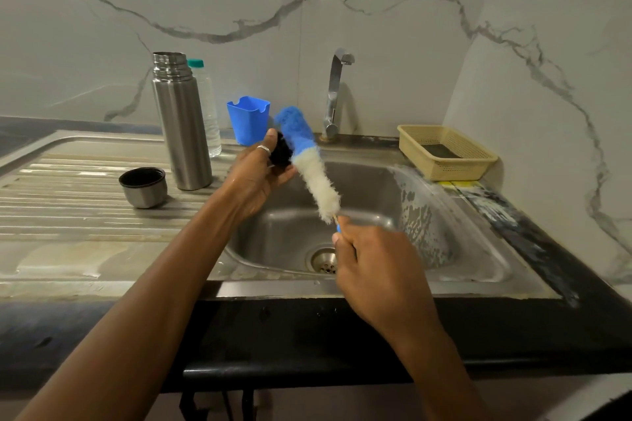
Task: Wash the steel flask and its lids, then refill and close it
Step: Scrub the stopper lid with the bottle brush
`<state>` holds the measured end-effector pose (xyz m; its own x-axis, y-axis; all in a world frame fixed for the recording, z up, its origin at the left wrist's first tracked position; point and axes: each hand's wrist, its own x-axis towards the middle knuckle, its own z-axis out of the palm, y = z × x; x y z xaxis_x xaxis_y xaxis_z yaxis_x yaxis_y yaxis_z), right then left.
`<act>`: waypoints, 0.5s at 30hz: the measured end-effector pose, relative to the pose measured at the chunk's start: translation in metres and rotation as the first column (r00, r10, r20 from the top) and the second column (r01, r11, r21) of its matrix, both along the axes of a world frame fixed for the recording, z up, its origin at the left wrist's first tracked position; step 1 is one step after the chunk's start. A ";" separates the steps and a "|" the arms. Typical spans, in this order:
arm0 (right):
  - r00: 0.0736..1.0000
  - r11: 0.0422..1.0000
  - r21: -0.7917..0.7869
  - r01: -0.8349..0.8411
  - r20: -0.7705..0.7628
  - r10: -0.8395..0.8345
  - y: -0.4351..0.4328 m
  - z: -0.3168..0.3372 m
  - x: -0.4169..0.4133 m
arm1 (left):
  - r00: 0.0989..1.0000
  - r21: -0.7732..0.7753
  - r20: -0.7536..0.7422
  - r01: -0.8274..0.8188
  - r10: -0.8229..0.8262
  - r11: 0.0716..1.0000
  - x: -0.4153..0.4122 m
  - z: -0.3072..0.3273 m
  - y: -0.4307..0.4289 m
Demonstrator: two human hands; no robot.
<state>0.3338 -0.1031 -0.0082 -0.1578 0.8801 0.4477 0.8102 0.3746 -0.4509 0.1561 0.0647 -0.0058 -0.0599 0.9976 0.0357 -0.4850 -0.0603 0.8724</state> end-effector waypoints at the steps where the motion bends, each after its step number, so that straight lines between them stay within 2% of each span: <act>1: 1.000 1.000 -0.018 0.019 0.023 -0.018 0.006 0.002 -0.001 | 1.000 0.011 -0.012 0.000 0.000 1.000 0.003 0.000 0.000; 5: 0.999 0.998 -0.061 -0.018 0.033 0.021 0.003 -0.001 -0.005 | 0.995 -0.022 0.015 -0.103 0.103 0.994 -0.003 0.001 0.005; 10: 1.000 0.998 -0.058 0.012 0.014 -0.011 0.020 0.004 -0.011 | 0.997 -0.006 -0.013 -0.074 0.074 0.997 0.003 -0.003 0.002; 15: 0.999 0.996 -0.085 -0.032 -0.031 0.030 0.016 0.002 -0.014 | 0.989 -0.014 -0.001 -0.150 0.150 0.989 -0.004 0.001 0.004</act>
<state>0.3197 -0.0874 -0.0059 -0.1731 0.9104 0.3757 0.7844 0.3581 -0.5064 0.1519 0.0683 -0.0052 -0.2092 0.9776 0.0214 -0.4713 -0.1199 0.8738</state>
